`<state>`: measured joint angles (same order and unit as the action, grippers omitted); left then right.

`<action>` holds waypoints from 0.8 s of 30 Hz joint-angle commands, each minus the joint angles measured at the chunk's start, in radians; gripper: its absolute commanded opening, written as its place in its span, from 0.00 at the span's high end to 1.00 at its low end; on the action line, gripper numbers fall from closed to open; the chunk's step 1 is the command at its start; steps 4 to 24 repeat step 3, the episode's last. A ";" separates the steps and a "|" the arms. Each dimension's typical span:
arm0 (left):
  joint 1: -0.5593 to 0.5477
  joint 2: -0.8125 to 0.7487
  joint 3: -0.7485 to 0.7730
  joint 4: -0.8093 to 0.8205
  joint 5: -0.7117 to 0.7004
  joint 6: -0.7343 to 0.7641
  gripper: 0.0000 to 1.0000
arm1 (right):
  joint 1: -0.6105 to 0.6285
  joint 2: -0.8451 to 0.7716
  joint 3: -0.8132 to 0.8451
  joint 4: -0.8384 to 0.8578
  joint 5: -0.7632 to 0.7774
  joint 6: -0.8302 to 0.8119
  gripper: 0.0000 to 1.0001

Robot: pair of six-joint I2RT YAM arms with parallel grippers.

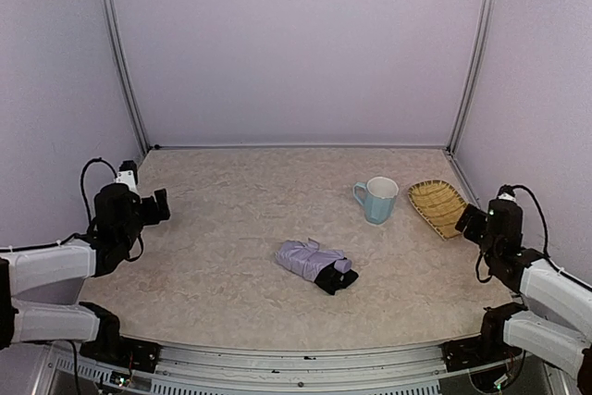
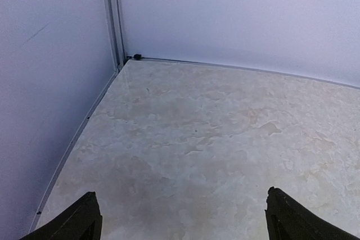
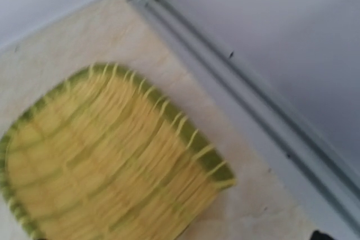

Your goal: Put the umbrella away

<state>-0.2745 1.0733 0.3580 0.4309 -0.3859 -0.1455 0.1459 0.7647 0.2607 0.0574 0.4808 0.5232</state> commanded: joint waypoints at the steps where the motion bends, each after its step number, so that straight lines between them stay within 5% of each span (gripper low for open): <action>1: 0.029 -0.050 -0.061 0.067 -0.087 0.001 0.01 | -0.006 0.000 -0.004 0.075 0.100 0.057 0.00; 24: 0.071 -0.066 -0.079 0.076 -0.082 -0.007 0.01 | -0.006 0.003 0.002 0.073 0.106 0.055 0.00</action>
